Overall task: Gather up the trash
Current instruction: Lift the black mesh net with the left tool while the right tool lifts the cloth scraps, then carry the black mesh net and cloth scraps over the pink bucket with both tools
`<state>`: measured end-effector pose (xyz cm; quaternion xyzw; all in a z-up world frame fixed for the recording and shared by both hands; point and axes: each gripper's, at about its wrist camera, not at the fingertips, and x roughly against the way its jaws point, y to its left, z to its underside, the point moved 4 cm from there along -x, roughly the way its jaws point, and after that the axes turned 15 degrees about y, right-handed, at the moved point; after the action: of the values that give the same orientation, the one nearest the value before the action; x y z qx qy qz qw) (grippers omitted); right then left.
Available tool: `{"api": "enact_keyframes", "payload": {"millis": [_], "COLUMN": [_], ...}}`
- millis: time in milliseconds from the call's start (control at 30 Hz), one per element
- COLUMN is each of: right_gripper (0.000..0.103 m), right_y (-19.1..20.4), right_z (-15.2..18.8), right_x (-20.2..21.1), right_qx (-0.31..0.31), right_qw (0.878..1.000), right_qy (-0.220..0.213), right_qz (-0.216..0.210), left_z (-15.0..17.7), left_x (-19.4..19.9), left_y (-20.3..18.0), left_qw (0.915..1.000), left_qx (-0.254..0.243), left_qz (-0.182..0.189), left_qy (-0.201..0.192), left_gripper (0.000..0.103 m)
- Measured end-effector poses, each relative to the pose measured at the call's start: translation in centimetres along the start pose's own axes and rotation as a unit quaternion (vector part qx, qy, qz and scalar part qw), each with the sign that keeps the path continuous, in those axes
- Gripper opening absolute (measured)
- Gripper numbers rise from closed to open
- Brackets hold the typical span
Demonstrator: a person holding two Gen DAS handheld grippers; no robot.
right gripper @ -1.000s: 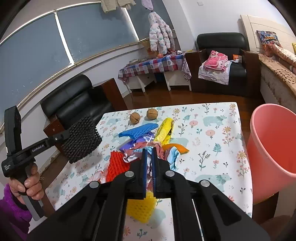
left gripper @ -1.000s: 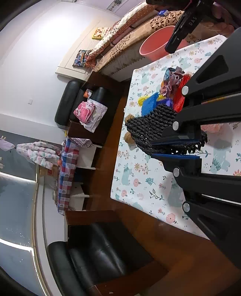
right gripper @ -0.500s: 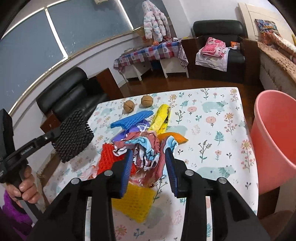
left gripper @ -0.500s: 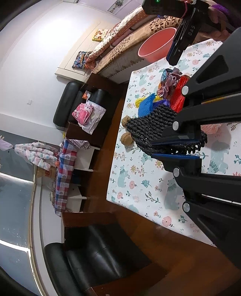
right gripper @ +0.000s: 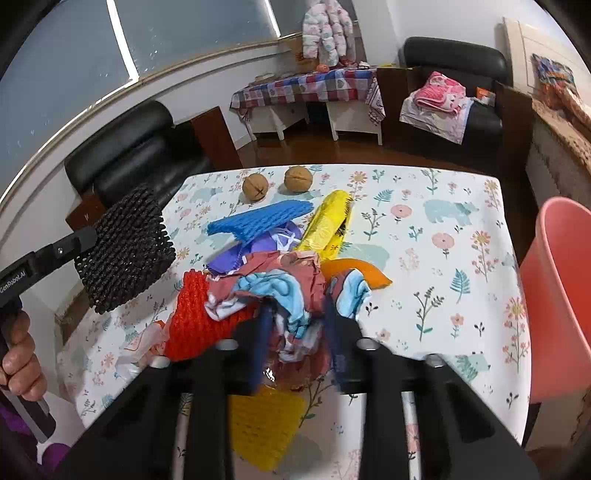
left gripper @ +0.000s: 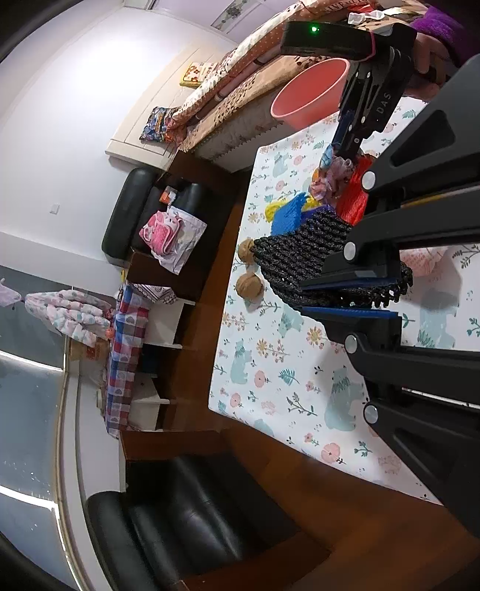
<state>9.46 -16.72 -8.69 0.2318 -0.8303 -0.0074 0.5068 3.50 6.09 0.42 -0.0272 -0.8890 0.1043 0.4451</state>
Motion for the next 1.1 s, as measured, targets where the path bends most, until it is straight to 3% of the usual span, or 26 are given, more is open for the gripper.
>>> {"api": "enact_keyframes", "payload": {"millis": [433, 733, 1100], "right_gripper": [0.023, 0.023, 0.023], "right_y": [-1.8, -6.9, -14.9], "right_z": [1.3, 3.1, 5.5], "right_x": [7.3, 11.4, 14.6], "right_qx": [-0.034, -0.101, -0.189], "right_qw": [0.995, 0.986, 0.964], "right_qy": [-0.089, -0.133, -0.171], "right_qz": [-0.028, 0.007, 0.078], "left_z": [-1.1, -2.1, -3.5], "left_x": [1.5, 0.9, -2.3], "left_y": [-4.5, -10.3, -19.5], "left_qw": [0.999, 0.996, 0.9883], "left_qx": [-0.03, -0.066, -0.12], "left_qz": [0.026, 0.057, 0.094], "left_qy": [-0.02, -0.021, -0.008], "left_gripper": [0.008, 0.008, 0.008]}}
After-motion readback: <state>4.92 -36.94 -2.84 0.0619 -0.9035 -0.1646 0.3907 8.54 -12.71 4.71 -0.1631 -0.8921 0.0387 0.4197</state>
